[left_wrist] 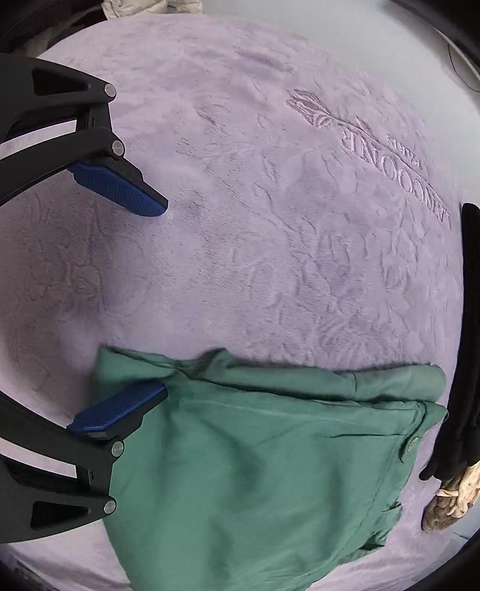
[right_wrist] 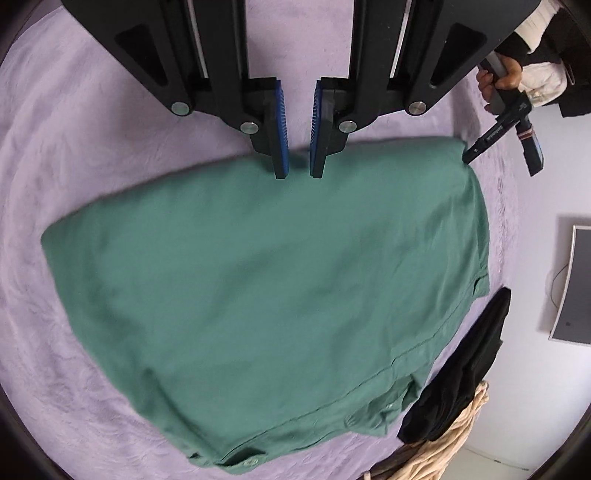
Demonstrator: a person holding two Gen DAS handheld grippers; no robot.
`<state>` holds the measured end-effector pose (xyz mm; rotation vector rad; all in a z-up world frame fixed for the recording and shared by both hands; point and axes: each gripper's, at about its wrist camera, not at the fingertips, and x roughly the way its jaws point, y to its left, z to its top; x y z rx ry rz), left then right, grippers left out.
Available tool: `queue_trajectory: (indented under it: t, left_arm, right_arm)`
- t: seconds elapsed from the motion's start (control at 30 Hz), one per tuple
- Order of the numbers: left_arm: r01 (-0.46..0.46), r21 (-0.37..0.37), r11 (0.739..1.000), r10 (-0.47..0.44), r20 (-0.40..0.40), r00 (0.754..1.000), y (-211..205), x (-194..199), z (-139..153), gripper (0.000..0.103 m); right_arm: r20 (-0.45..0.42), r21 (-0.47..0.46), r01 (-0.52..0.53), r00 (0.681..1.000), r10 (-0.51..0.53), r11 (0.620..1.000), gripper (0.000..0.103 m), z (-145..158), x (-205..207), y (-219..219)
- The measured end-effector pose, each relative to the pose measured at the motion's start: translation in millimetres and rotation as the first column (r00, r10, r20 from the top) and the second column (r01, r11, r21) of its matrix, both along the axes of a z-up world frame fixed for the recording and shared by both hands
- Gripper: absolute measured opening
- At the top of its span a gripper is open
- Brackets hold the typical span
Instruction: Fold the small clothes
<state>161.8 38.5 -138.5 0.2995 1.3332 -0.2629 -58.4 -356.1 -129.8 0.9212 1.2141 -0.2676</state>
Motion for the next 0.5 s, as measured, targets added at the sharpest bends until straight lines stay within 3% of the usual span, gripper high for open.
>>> queue_trajectory:
  t: [0.17, 0.27, 0.33, 0.5]
  left_arm:
    - [-0.022, 0.033, 0.999, 0.022, -0.003, 1.000, 19, -7, 8, 0.092]
    - [-0.050, 0.028, 0.998, 0.051, -0.019, 0.999, 32, -10, 14, 0.092]
    - [-0.054, 0.006, 0.999, 0.054, -0.023, 0.998, 36, -13, 20, 0.092]
    - [-0.020, -0.018, 1.000, 0.019, -0.023, 1.000, 33, -28, 33, 0.092]
  right_arm:
    - [-0.014, 0.047, -0.020, 1.000, 0.020, 0.999, 0.014, -1, -4, 31]
    - [-0.024, 0.067, -0.021, 0.999, 0.023, 0.998, 0.029, 0, -7, 47]
    - [-0.024, 0.067, -0.029, 0.999, 0.030, 0.997, 0.049, 2, -3, 56]
    - [-0.022, 0.088, -0.038, 0.999, 0.040, 0.995, 0.055, 7, 4, 78]
